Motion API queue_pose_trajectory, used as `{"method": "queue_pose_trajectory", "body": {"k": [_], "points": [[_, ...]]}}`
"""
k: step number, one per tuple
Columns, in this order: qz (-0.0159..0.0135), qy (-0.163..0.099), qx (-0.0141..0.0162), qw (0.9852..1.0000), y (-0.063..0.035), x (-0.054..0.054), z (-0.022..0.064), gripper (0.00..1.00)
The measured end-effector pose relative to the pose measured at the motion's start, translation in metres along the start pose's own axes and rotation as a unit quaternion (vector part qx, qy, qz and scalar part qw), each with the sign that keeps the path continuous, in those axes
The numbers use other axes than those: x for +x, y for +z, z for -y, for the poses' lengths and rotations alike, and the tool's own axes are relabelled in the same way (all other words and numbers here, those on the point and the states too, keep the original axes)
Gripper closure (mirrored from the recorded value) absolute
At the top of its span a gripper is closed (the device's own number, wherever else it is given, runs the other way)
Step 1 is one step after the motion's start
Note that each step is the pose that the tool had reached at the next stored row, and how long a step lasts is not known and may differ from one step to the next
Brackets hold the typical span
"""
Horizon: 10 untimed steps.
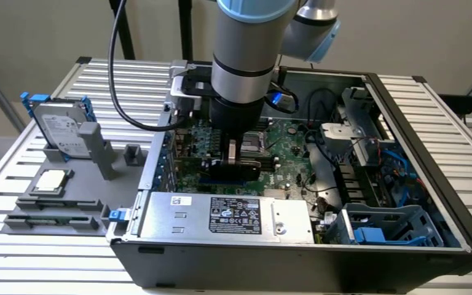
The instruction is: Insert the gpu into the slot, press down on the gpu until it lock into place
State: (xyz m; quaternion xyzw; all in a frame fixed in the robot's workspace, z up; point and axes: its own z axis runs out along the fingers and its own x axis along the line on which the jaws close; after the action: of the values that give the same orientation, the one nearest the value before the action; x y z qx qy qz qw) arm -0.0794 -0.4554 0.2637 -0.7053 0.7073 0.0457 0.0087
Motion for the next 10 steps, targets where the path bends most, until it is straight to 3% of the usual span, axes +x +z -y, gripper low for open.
{"method": "queue_pose_trajectory", "body": {"k": [10], "points": [[-0.0016,0.0,-0.0004,1.0,0.0007,0.0,-0.0001,0.74]]}}
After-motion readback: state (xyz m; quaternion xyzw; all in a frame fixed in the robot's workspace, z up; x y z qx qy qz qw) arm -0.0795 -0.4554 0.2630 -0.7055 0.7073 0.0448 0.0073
